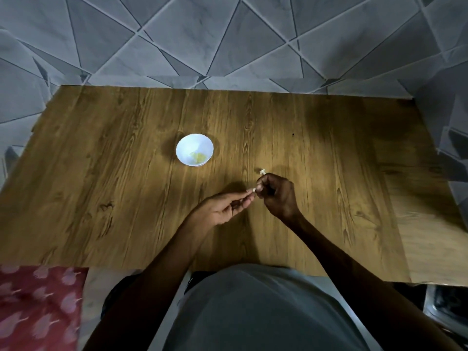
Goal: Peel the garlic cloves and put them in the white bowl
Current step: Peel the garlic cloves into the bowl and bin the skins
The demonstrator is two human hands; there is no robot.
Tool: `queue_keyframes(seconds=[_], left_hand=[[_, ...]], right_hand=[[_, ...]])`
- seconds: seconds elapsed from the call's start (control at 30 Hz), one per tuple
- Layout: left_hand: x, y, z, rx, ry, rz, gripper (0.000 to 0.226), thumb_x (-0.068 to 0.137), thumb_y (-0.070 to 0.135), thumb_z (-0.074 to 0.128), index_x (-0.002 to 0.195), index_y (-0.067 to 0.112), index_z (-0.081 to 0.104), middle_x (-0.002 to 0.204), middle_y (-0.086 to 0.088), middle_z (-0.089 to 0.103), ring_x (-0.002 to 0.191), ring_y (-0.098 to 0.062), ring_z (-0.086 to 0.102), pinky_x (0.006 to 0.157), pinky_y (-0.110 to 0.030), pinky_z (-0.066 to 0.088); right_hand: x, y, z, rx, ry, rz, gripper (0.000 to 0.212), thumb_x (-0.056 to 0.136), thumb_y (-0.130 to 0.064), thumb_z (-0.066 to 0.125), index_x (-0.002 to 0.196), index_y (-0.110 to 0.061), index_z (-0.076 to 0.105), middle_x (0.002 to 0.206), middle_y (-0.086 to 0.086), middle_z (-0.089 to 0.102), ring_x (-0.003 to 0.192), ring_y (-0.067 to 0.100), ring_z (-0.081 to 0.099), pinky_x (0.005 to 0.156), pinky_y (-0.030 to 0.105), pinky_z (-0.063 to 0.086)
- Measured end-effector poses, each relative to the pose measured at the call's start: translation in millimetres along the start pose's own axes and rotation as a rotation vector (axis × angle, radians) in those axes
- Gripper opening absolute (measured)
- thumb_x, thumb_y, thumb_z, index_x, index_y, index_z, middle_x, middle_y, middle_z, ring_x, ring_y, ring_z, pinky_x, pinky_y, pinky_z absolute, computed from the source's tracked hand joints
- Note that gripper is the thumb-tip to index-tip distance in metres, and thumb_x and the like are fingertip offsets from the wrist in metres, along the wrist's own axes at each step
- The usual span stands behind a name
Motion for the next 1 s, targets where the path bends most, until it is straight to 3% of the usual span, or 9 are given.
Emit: queue_keyframes(seconds=[0.13, 0.23, 0.37, 0.47, 0.57, 0.63, 0.77, 0.87, 1.0], left_hand=[[0.2, -1.8, 0.0, 0.032, -0.027, 0.05, 0.012, 0.089, 0.001, 0.062, 0.086, 0.001, 0.074, 0.084, -0.01, 0.073, 0.072, -0.013, 0.072, 0.066, -0.021, 0.059], [2.1, 11.0, -5.3, 0.676, 0.108, 0.636, 0.009, 0.085, 0.007, 0.072, 0.093, 0.008, 0.075, 0.087, -0.003, 0.075, 0.079, -0.014, 0.071, 0.074, -0.027, 0.057], [-10.9, 10.3, 6.1, 1.258, 0.228, 1.159, 0.008, 0.086, 0.016, 0.073, 0.093, 0.015, 0.077, 0.086, 0.007, 0.075, 0.077, -0.001, 0.067, 0.069, -0.013, 0.048], [-8.8, 5.3, 2.2, 1.153, 0.251, 1.064, 0.011, 0.086, 0.017, 0.074, 0.095, 0.011, 0.076, 0.088, 0.004, 0.075, 0.077, -0.004, 0.069, 0.07, -0.013, 0.051], [-0.5, -3.3, -1.9, 0.562, 0.111, 0.526, 0.017, 0.087, 0.007, 0.07, 0.102, -0.001, 0.072, 0.09, -0.012, 0.075, 0.084, -0.02, 0.073, 0.075, -0.026, 0.059], [-0.7, -7.4, -0.5, 0.261, 0.07, 0.245, 0.01, 0.088, 0.001, 0.066, 0.096, -0.002, 0.071, 0.086, -0.012, 0.074, 0.08, -0.018, 0.072, 0.069, -0.021, 0.058], [-2.4, -11.6, -3.7, -0.092, 0.03, -0.077, 0.016, 0.089, 0.0, 0.061, 0.081, -0.003, 0.075, 0.081, -0.01, 0.073, 0.066, -0.01, 0.07, 0.056, -0.017, 0.056], [-3.2, -10.6, -3.2, 0.033, -0.001, 0.025, 0.011, 0.087, 0.001, 0.063, 0.088, 0.0, 0.074, 0.085, -0.009, 0.073, 0.071, -0.011, 0.071, 0.06, -0.017, 0.056], [-5.0, 7.2, -5.1, 0.855, 0.1, 0.742, 0.006, 0.086, 0.012, 0.072, 0.091, 0.01, 0.074, 0.081, 0.0, 0.074, 0.073, -0.015, 0.071, 0.066, -0.026, 0.056]], right_hand=[[-0.2, -0.4, 1.1, -0.067, 0.026, 0.011, 0.013, 0.086, 0.004, 0.063, 0.08, -0.007, 0.065, 0.073, -0.006, 0.064, 0.068, -0.001, 0.06, 0.075, 0.006, 0.044], [0.0, 6.9, 5.1, -0.136, -0.048, 0.207, 0.015, 0.085, 0.001, 0.066, 0.077, -0.012, 0.067, 0.073, -0.006, 0.066, 0.065, -0.003, 0.058, 0.071, 0.017, 0.051], [-8.6, 16.0, 6.9, 0.436, -0.166, 0.655, 0.013, 0.091, -0.002, 0.061, 0.09, 0.008, 0.069, 0.072, 0.013, 0.062, 0.064, 0.018, 0.058, 0.059, 0.03, 0.049], [-12.9, 16.2, 5.9, 0.522, -0.162, 0.724, 0.011, 0.091, -0.002, 0.061, 0.085, 0.002, 0.07, 0.07, 0.011, 0.061, 0.063, 0.019, 0.057, 0.056, 0.027, 0.047], [-9.1, 10.7, 3.8, 0.184, -0.086, 0.411, 0.015, 0.088, 0.0, 0.064, 0.077, -0.011, 0.067, 0.072, 0.003, 0.065, 0.067, 0.014, 0.062, 0.061, 0.023, 0.051], [-7.4, 3.3, 3.2, -0.067, -0.023, 0.184, 0.014, 0.086, 0.0, 0.065, 0.078, -0.012, 0.064, 0.075, -0.004, 0.065, 0.067, 0.005, 0.061, 0.064, 0.012, 0.046], [-11.6, -1.7, 2.2, -0.11, 0.075, -0.038, 0.013, 0.086, 0.003, 0.062, 0.079, -0.008, 0.062, 0.073, -0.004, 0.062, 0.066, 0.006, 0.057, 0.061, 0.014, 0.044], [-15.6, -1.5, 3.3, -0.099, 0.113, -0.014, 0.012, 0.087, 0.002, 0.062, 0.082, -0.008, 0.063, 0.074, -0.005, 0.062, 0.066, 0.004, 0.057, 0.062, 0.011, 0.043], [-15.1, 10.5, 12.0, 0.125, -0.05, 0.423, 0.013, 0.088, -0.002, 0.061, 0.08, -0.01, 0.068, 0.071, 0.002, 0.064, 0.065, 0.01, 0.059, 0.062, 0.023, 0.05]])
Point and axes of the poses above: each hand's wrist, its own x-axis towards the middle knuckle, its own z-axis out of the palm, y = z × x, the point moved 4 cm from there along x, towards the middle knuckle
